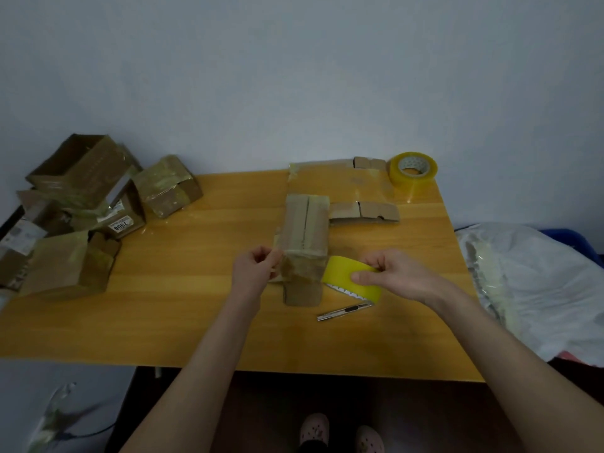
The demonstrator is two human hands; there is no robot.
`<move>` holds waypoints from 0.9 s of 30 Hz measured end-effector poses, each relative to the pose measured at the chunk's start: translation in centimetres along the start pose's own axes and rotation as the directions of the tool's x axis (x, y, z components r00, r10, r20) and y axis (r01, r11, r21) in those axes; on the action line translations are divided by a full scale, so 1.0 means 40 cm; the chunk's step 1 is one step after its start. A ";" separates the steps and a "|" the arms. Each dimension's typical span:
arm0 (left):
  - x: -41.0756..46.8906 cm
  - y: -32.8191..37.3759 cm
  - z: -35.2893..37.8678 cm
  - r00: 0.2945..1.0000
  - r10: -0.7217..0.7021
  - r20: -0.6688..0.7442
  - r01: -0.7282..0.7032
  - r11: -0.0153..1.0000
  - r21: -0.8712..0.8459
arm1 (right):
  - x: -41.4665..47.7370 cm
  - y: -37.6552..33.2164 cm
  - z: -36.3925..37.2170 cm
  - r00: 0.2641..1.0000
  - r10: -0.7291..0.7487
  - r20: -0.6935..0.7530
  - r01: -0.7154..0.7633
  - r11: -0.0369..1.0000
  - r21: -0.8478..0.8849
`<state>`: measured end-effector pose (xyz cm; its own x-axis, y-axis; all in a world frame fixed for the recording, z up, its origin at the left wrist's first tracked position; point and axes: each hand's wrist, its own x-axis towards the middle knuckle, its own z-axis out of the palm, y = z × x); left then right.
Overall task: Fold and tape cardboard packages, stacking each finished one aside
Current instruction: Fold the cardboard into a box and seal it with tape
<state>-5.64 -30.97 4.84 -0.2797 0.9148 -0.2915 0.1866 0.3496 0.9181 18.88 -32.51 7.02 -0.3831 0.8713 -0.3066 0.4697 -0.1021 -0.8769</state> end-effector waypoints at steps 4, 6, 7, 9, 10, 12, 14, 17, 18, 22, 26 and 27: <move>-0.002 -0.025 -0.013 0.998 -0.021 -0.065 0.019 1.000 -0.022 | 0.023 -0.023 0.007 0.998 -0.027 -0.064 0.016 0.986 -0.164; 0.000 -0.033 -0.029 0.993 -0.031 -0.115 0.023 0.997 -0.072 | 0.035 -0.011 0.013 0.993 -0.035 -0.116 -0.004 0.945 -0.326; 0.005 -0.036 -0.039 0.990 -0.024 -0.138 0.013 0.997 -0.079 | 0.038 -0.007 0.014 0.987 -0.034 -0.156 -0.033 0.912 -0.410; 0.015 -0.035 -0.060 0.987 0.005 -0.159 -0.015 0.998 -0.060 | 0.040 0.009 0.012 0.988 -0.013 -0.156 -0.053 0.911 -0.409; 0.022 -0.034 -0.070 0.987 0.014 -0.159 -0.023 0.998 -0.057 | 0.039 0.016 0.012 0.993 0.003 -0.121 -0.043 0.943 -0.330; 0.034 -0.038 -0.083 0.987 0.019 -0.159 -0.028 0.998 -0.054 | 0.036 0.021 0.018 0.997 0.047 -0.058 -0.057 0.980 -0.190; 0.038 -0.053 -0.082 0.984 0.041 -0.176 -0.043 0.999 -0.011 | 0.043 0.031 0.036 0.989 0.087 -0.118 -0.115 0.957 -0.265; 0.041 -0.081 -0.065 0.969 0.056 -0.242 -0.055 0.998 0.011 | 0.057 0.017 0.068 0.916 0.053 -0.397 -0.285 0.783 -0.553; 0.046 -0.085 -0.059 0.964 0.061 -0.257 -0.061 0.998 0.011 | 0.063 0.013 0.075 0.892 0.027 -0.450 -0.315 0.751 -0.580; 0.079 -0.092 -0.044 0.963 0.085 -0.256 -0.090 0.996 -0.008 | 0.084 0.017 0.089 0.856 0.024 -0.517 -0.355 0.754 -0.553; 0.100 -0.101 -0.033 0.964 0.100 -0.245 -0.111 0.993 -0.029 | 0.102 0.037 0.098 0.833 0.032 -0.552 -0.379 0.760 -0.528; 0.106 -0.107 -0.032 0.966 0.096 -0.241 -0.106 0.994 -0.030 | 0.107 0.044 0.098 0.832 0.033 -0.555 -0.382 0.759 -0.528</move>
<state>-8.84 -28.84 0.02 -0.4790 0.8683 -0.1289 0.1872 0.2445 0.9514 14.94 -30.83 2.71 0.1378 0.9874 -0.0783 0.9224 -0.1568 -0.3530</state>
